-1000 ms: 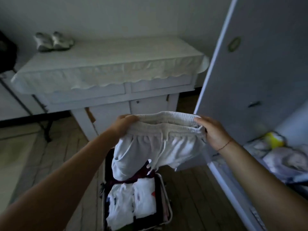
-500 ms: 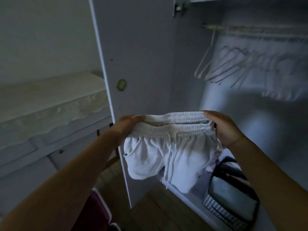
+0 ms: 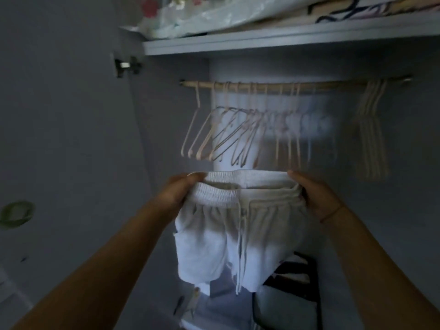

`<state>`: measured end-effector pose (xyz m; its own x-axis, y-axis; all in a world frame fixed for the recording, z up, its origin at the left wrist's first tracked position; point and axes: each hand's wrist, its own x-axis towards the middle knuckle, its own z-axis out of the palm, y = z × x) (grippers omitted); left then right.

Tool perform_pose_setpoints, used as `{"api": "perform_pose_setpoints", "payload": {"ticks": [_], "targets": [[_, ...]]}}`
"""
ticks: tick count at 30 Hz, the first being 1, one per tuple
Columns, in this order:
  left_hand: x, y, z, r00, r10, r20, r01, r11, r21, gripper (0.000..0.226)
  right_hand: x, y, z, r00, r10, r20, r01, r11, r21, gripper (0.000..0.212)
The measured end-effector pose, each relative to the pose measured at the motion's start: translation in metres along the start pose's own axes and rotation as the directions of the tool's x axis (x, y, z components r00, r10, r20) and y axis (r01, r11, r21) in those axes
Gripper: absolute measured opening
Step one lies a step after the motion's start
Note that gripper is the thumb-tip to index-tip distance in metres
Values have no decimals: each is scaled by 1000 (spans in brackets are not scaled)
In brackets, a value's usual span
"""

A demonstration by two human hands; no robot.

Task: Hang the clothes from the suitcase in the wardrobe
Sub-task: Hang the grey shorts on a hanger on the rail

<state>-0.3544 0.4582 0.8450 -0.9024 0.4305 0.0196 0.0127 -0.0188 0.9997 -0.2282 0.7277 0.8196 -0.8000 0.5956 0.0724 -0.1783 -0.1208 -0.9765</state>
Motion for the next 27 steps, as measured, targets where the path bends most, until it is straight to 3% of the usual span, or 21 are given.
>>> {"api": "perform_pose_setpoints", "payload": {"ticks": [5, 8, 11, 14, 17, 20, 24, 27], "targets": [[39, 22, 45, 988, -9, 156, 19, 998, -61, 19, 5, -19, -32, 998, 35, 42, -22, 958, -287, 15], [58, 31, 64, 970, 16, 244, 0, 998, -66, 28, 3, -32, -43, 997, 77, 12, -67, 926, -370, 21], [70, 37, 80, 954, 46, 296, -46, 999, -7, 22, 13, -52, -52, 977, -110, -182, 41, 937, -346, 19], [75, 43, 90, 924, 54, 378, -75, 996, 41, 24, 38, -79, -59, 850, -325, -414, 186, 921, -342, 13], [86, 46, 95, 911, 61, 409, -97, 993, 67, 31, 74, -93, -66, 809, -374, -454, 172, 889, -425, 13], [93, 46, 97, 892, 56, 450, -122, 985, 119, 30, 112, -104, -68, 856, -290, -428, 28, 853, -522, 27], [100, 39, 99, 871, 39, 490, -131, 979, 154, 26, 150, -103, -72, 905, -13, -425, -156, 920, -360, 9], [103, 36, 101, 865, 32, 500, -146, 971, 190, 27, 164, -102, -72, 917, 44, -396, -202, 908, -367, 40]]}}
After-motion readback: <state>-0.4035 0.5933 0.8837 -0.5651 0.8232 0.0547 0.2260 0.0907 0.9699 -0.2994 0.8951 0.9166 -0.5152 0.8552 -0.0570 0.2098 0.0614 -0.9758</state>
